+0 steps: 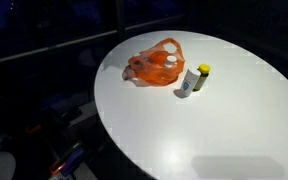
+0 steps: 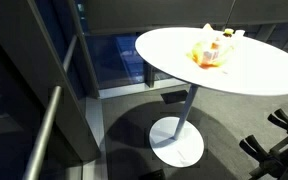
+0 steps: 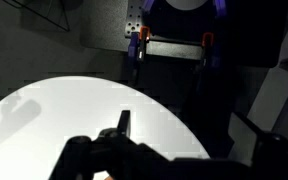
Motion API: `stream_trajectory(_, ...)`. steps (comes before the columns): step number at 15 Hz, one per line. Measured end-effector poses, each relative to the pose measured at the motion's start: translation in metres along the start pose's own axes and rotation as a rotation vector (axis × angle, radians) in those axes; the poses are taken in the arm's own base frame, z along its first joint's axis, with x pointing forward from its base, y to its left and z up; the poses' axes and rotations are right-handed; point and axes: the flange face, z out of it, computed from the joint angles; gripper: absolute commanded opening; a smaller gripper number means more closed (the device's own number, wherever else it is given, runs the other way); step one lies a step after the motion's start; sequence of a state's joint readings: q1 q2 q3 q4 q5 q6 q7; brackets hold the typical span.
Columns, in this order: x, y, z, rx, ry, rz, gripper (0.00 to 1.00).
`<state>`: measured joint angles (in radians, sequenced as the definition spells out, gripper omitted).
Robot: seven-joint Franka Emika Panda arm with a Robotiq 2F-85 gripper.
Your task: Place the white pill bottle on the table
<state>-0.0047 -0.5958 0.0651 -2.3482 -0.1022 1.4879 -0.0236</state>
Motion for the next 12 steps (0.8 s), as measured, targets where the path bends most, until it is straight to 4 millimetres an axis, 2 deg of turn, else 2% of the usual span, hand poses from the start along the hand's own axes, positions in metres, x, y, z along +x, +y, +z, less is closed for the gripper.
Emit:
stream_trajectory(8, 0.001, 0.0, 0.0, 0.0, -0.001, -0.001, 1.0)
stream_trajectory(12, 0.006, 0.001, -0.011, 0.001, 0.015, 0.001, 1.0)
